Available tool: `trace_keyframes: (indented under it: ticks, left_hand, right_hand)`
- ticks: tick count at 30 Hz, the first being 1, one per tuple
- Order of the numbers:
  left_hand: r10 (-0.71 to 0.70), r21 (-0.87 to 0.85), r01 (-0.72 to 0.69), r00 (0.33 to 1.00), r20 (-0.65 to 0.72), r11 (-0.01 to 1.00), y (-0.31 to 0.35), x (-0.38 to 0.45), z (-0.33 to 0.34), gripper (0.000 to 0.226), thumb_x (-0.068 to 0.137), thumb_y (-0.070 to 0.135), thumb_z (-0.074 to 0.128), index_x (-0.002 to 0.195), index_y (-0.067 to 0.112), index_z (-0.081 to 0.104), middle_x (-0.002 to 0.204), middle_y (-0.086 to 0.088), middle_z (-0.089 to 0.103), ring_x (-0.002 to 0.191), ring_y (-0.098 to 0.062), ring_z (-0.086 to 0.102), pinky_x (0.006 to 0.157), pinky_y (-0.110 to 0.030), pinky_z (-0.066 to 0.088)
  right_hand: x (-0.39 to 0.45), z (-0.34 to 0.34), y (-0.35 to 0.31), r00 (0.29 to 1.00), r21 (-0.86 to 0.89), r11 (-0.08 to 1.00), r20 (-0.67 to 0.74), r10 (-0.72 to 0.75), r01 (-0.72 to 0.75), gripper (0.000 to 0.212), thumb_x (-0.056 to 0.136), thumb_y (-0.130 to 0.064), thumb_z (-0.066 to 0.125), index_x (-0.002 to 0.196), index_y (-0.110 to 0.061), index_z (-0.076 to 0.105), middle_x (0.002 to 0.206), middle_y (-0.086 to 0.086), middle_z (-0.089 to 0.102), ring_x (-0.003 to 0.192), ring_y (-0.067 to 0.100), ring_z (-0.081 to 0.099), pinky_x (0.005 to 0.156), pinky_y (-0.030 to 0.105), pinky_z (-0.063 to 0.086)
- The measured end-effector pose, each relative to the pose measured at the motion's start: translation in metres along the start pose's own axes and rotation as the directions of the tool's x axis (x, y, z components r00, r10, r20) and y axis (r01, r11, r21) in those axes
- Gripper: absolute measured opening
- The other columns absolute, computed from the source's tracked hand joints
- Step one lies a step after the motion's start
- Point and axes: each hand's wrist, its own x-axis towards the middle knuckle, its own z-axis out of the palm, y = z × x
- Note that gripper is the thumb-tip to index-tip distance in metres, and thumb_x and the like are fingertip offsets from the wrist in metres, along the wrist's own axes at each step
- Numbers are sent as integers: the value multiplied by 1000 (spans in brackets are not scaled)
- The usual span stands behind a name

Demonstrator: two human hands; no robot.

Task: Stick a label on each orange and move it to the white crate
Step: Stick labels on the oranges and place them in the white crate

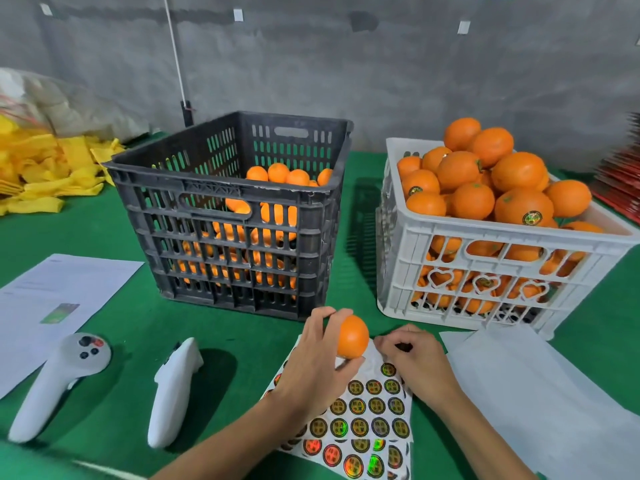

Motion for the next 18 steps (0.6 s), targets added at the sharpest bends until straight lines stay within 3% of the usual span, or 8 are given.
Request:
trace_keyframes:
  ticks: [5,9,13,18]
  left_hand:
    - [12,0,-12,1000,-5,1000,-2,1,1,72,94,47,71,151,34,29,143,10,25,126,-13,45,98,-32,52]
    - [6,-5,-6,1000,-5,1000,-3,0,1,73,93,50,71,150,36,28,144,10,25,125,-11,45,97,-30,52]
    - [0,-21,0,1000,2,1000,-3,1,0,73,93,51,70,151,36,29,144,12,25,124,-9,45,98,-27,51]
    - [-3,-25,3,1000,15,1000,0,0,-1,73,94,46,70,153,31,30,142,11,27,122,-6,44,99,-22,48]
  right_hand:
    - [1,0,2,1000,-38,999,-9,-5,5,23,89,-18,75,67,-25,77,88,-8,68,81,1,63,70,12,45]
    - [3,-1,-1,993,-19,1000,-118,-2,0,20,96,-23,69,77,-22,76,92,-4,65,89,11,64,82,28,50]
    - [-6,3,-18,920,-117,975,-325,-217,189,18,100,-30,62,88,-24,75,97,-14,60,88,2,60,76,28,51]
    - [-17,19,-39,840,-440,839,-279,-466,320,18,99,-29,61,97,-21,77,100,-12,58,86,5,57,72,29,54]
